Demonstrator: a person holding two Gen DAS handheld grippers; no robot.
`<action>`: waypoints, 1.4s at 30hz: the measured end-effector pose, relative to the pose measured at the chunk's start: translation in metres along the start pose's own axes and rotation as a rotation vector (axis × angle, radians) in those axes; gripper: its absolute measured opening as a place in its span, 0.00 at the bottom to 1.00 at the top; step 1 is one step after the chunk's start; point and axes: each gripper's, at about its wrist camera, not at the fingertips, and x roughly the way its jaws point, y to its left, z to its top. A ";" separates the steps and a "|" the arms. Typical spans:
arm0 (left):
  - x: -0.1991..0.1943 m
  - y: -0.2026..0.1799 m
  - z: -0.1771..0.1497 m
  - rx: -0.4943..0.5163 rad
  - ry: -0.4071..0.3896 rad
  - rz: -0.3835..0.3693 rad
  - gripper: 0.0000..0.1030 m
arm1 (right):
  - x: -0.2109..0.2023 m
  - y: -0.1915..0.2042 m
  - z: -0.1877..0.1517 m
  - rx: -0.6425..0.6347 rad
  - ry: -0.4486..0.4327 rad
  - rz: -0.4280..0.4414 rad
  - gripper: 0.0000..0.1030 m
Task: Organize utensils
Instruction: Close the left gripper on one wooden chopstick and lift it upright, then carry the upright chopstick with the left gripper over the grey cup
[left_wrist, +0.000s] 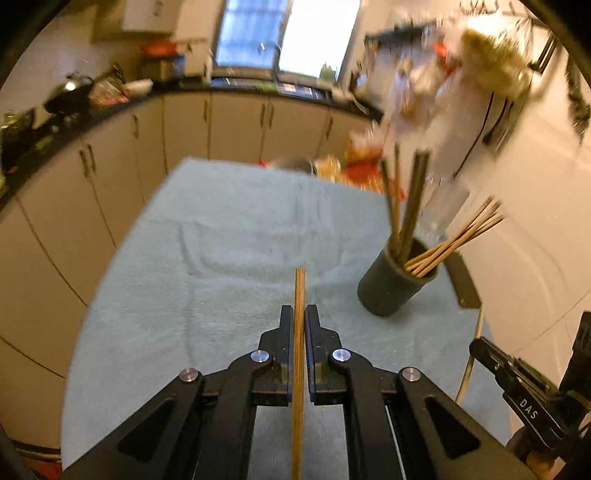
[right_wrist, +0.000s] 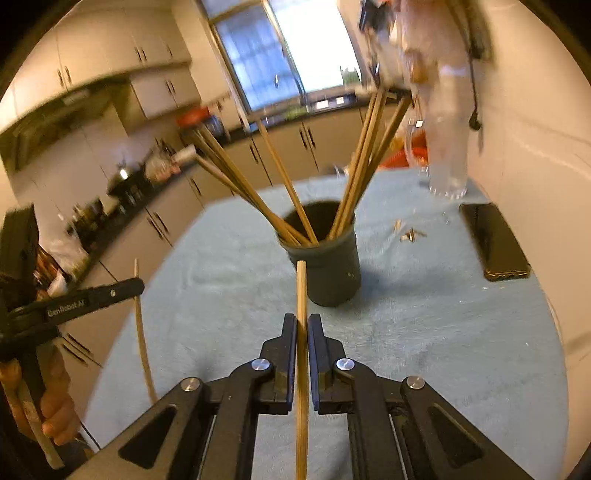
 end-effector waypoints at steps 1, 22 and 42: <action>-0.007 0.000 -0.002 0.002 -0.012 0.003 0.05 | -0.010 0.003 -0.002 0.004 -0.021 0.004 0.07; -0.105 -0.034 -0.066 0.048 -0.151 -0.013 0.05 | -0.124 0.028 -0.025 -0.031 -0.233 0.047 0.07; -0.143 -0.048 -0.034 0.062 -0.243 -0.079 0.05 | -0.176 0.023 0.005 -0.020 -0.362 0.030 0.07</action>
